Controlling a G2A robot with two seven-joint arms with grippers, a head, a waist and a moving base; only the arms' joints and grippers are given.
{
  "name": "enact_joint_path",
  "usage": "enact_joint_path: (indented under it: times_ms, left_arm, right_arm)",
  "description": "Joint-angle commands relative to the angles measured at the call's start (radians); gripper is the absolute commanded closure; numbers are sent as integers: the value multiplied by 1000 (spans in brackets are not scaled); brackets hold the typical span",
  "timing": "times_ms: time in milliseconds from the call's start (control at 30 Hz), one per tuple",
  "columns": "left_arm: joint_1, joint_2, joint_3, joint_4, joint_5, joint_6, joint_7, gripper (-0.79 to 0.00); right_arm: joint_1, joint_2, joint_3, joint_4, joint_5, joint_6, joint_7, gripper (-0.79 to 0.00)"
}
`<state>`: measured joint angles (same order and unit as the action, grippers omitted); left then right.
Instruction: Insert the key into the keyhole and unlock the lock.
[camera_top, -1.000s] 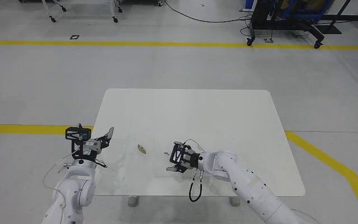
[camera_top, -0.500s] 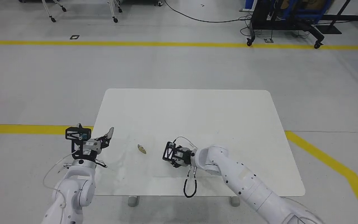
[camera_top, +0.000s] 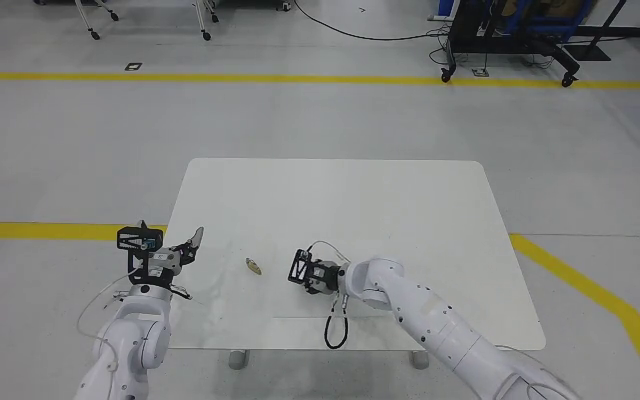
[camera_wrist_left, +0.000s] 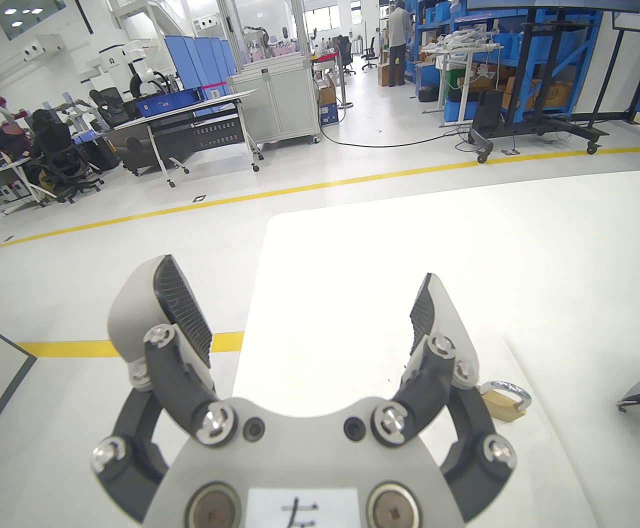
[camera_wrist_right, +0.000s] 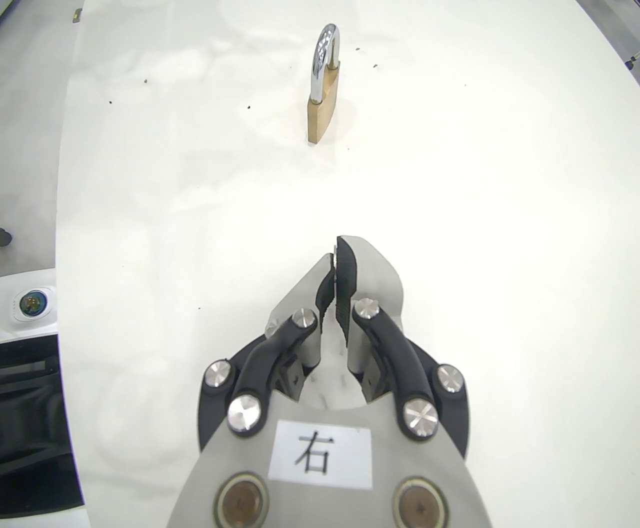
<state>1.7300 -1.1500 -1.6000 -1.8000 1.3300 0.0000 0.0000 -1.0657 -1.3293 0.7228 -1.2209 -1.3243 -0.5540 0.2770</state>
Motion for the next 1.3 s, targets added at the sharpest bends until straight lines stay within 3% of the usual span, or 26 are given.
enact_joint_path:
  times_ms: [0,400,833,967,1267]
  left_arm:
    - [0,0,0,0,0,0,0,-785]
    - [0,0,0,0,0,0,0,-785]
    - [0,0,0,0,0,0,0,-785]
    - [-4,0,9,-17,-24,-56,1,-785]
    - [-127,-5,196,-76,169,-192,-164,-785]
  right_arm:
    - [-1,0,2,1,1,-3,-8,0]
    - [-33,15,37,-48,-40,3,-103,0]
    - [-33,15,37,-48,-40,3,-103,0]
    - [-33,15,37,-48,-40,3,-103,0]
    - [-33,15,37,-48,-40,3,-103,0]
